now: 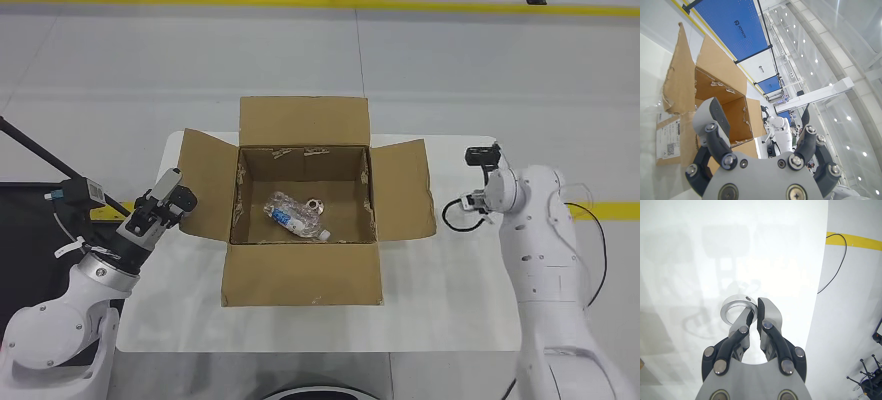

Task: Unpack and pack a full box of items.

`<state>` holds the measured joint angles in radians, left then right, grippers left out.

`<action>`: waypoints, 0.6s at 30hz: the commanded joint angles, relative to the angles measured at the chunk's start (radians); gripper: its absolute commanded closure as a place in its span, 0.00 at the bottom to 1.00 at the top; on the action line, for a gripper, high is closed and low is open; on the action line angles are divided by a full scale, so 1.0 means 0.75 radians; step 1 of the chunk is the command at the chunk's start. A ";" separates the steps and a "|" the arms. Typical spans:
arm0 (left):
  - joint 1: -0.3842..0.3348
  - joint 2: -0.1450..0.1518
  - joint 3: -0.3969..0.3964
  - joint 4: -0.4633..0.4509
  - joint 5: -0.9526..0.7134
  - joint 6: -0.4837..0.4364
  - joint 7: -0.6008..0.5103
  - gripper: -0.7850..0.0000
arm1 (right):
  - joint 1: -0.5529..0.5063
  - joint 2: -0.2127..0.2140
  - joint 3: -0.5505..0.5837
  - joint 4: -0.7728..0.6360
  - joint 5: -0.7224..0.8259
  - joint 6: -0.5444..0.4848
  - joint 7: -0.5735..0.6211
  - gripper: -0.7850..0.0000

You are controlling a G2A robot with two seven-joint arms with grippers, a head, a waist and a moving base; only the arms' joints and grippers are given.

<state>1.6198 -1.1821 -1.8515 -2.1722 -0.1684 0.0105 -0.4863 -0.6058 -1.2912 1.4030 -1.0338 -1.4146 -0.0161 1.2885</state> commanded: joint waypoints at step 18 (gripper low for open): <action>0.000 0.000 0.000 0.000 0.000 0.000 0.000 0.00 | 0.130 -0.020 -0.096 0.305 0.033 -0.032 -0.069 0.98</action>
<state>1.6198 -1.1821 -1.8515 -2.1722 -0.1684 0.0105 -0.4863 -0.5087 -1.3055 1.3331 -0.8068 -1.3903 -0.0406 1.2373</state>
